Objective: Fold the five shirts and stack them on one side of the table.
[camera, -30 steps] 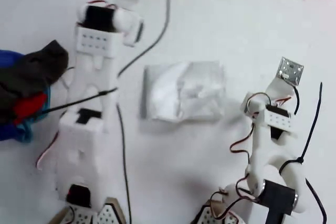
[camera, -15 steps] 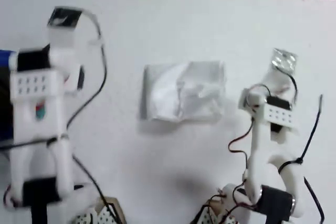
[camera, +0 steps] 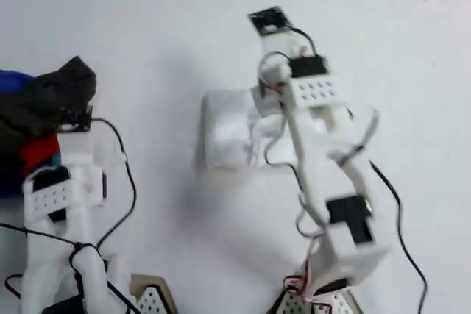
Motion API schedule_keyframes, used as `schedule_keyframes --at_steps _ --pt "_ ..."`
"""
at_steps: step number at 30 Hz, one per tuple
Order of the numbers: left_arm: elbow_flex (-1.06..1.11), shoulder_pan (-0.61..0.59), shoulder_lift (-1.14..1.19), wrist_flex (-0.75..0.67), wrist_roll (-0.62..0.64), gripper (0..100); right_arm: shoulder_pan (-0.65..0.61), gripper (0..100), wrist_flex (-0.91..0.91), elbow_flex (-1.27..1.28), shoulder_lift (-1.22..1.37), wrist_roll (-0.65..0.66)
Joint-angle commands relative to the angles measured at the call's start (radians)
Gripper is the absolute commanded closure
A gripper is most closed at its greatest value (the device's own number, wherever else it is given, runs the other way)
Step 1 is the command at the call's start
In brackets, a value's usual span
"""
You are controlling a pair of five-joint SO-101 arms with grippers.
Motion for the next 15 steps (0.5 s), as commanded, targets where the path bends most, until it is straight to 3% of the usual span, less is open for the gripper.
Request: schedule_keyframes --at_steps 1,15 --pt "0.062 -0.009 -0.025 -0.112 -0.002 97 -0.045 97.8 0.062 -0.239 0.179 0.008" --pt "0.09 -0.003 -0.026 -0.157 0.0 97 -0.058 97.8 0.305 -0.669 0.618 0.009"
